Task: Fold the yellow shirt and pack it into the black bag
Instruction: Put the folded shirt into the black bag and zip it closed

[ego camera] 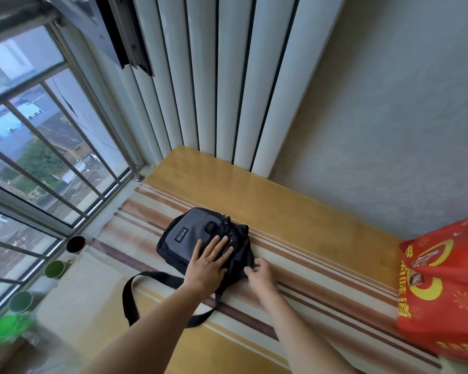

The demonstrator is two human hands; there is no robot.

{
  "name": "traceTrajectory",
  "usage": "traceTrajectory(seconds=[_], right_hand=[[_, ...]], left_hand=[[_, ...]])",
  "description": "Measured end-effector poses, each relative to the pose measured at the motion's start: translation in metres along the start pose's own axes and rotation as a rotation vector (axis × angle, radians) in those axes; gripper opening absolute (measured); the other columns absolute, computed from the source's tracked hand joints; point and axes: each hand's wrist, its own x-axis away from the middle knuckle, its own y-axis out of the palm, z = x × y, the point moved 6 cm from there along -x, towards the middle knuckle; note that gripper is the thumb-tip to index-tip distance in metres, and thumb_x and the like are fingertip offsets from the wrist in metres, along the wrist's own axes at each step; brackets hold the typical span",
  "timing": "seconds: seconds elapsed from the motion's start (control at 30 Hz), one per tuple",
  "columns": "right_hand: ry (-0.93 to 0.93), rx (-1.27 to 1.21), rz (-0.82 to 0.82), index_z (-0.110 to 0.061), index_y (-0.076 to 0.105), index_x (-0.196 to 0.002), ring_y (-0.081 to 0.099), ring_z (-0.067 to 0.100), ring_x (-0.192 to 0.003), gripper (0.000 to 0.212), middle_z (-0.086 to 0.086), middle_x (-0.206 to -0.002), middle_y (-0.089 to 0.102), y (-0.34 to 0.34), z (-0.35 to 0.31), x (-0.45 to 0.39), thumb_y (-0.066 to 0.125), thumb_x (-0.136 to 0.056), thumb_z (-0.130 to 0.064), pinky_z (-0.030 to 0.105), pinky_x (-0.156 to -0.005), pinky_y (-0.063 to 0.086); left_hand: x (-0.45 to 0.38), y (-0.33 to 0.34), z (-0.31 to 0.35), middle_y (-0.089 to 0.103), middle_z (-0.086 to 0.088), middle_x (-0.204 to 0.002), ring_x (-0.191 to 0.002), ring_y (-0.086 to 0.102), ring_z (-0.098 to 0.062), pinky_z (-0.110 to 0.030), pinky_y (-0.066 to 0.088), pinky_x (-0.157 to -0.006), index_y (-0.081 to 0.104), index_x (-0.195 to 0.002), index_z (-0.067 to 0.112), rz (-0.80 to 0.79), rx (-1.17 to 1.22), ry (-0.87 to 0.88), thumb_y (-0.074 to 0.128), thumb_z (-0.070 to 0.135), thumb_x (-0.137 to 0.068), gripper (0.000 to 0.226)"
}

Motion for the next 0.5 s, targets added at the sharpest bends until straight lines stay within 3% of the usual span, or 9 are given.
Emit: traceTrajectory(seconds=[0.13, 0.23, 0.27, 0.33, 0.4, 0.5], right_hand=[[0.004, -0.018, -0.015, -0.018, 0.053, -0.118, 0.067, 0.024, -0.091, 0.025, 0.003, -0.104, 0.066, -0.002, -0.003, 0.005, 0.061, -0.094, -0.019, 0.043, -0.084, 0.058], [-0.003, -0.003, 0.023, -0.018, 0.048, -0.112, 0.067, 0.023, -0.073, 0.022, 0.006, -0.097, 0.067, -0.004, -0.006, 0.011, 0.06, -0.093, -0.014, 0.033, -0.062, 0.054], [-0.026, -0.003, 0.046, -0.018, 0.046, -0.108, 0.066, 0.024, -0.071, 0.021, 0.007, -0.094, 0.066, -0.004, -0.008, 0.014, 0.059, -0.092, -0.013, 0.033, -0.06, 0.052], [-0.084, 0.03, 0.127, -0.016, 0.046, -0.101, 0.064, 0.024, -0.074, 0.017, 0.004, -0.091, 0.062, -0.004, -0.015, 0.023, 0.059, -0.09, -0.014, 0.034, -0.06, 0.048], [-0.129, 0.061, 0.192, -0.015, 0.05, -0.093, 0.061, 0.024, -0.074, 0.009, 0.001, -0.087, 0.06, -0.002, -0.021, 0.033, 0.058, -0.09, -0.018, 0.032, -0.059, 0.042], [-0.105, 0.062, 0.175, -0.011, 0.057, -0.07, 0.059, 0.027, -0.06, 0.027, 0.002, -0.065, 0.063, 0.009, -0.02, 0.043, 0.049, -0.092, -0.024, 0.033, -0.055, 0.045]], left_hand=[[-0.001, -0.009, -0.005, -0.018, 0.015, -0.161, -0.147, -0.023, -0.011, -0.049, -0.015, -0.119, 0.009, -0.155, 0.041, -0.046, 0.173, 0.133, 0.033, 0.044, -0.102, 0.058], [0.021, -0.023, -0.026, 0.015, 0.011, -0.163, -0.151, 0.007, -0.012, -0.043, 0.008, -0.122, 0.039, -0.146, 0.039, 0.129, 0.294, 0.192, 0.048, 0.026, -0.097, 0.052], [0.034, -0.025, -0.034, 0.03, 0.006, -0.158, -0.147, 0.023, -0.017, -0.043, 0.022, -0.119, 0.047, -0.14, 0.035, 0.211, 0.307, 0.151, 0.053, 0.019, -0.091, 0.052], [0.061, -0.027, -0.051, 0.049, -0.001, -0.131, -0.121, 0.045, -0.026, -0.042, 0.045, -0.096, 0.057, -0.122, 0.025, 0.385, 0.301, -0.038, 0.061, 0.011, -0.078, 0.047], [0.087, -0.018, -0.068, 0.05, -0.002, -0.105, -0.096, 0.048, -0.026, -0.036, 0.044, -0.074, 0.054, -0.102, 0.019, 0.443, 0.35, -0.308, 0.064, 0.009, -0.073, 0.032], [0.105, 0.016, -0.081, 0.06, -0.006, -0.093, -0.083, 0.052, -0.025, -0.033, 0.036, -0.066, 0.047, -0.087, 0.016, 0.222, 0.545, -0.586, 0.054, 0.011, -0.082, 0.01]])
